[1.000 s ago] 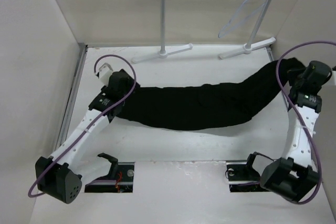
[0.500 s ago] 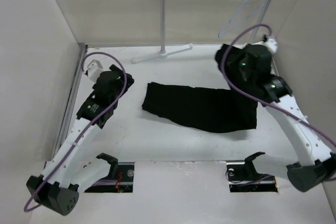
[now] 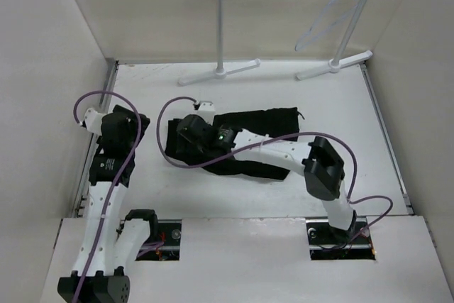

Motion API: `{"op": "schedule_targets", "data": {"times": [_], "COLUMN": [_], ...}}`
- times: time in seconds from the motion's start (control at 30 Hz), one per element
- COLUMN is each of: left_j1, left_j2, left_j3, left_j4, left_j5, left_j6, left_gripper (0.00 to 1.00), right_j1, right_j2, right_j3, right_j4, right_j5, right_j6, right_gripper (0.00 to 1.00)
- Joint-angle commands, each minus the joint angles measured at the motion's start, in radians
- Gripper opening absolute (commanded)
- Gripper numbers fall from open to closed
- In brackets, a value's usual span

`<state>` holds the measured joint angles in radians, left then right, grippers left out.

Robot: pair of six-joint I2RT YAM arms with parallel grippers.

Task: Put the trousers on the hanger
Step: Fold the trousers at the center of the board.

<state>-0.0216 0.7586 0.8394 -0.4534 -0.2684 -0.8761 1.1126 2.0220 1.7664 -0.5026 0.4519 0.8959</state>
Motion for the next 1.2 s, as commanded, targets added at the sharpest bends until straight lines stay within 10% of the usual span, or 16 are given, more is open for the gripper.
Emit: {"op": "schedule_targets", "data": {"times": [0.0,0.13,0.37,1.17], "left_j1": [0.007,-0.062,-0.247,-0.252], "left_j2": [0.016,0.123,0.385,0.489], "left_j3": [-0.017,-0.028,0.033,-0.240], "left_j4": [0.018,0.051,0.176,0.470], "left_j5": [0.024,0.092,0.173,0.133], "left_j6": [0.014,0.037,0.094,-0.135], "left_gripper": [0.69,0.67,0.55,0.51], "right_j1": [-0.012,-0.098,-0.329,-0.402], "right_j2": [-0.139,-0.394,-0.726,-0.895], "right_j3": [0.030,-0.227,-0.675,-0.967], "right_j4": [0.044,0.142,0.239,0.260], "right_j5": [-0.054,-0.068,-0.209,-0.271], "right_j6": [0.023,-0.015,-0.046,-0.006], "right_gripper": [0.83,0.80,0.31,0.40]}}
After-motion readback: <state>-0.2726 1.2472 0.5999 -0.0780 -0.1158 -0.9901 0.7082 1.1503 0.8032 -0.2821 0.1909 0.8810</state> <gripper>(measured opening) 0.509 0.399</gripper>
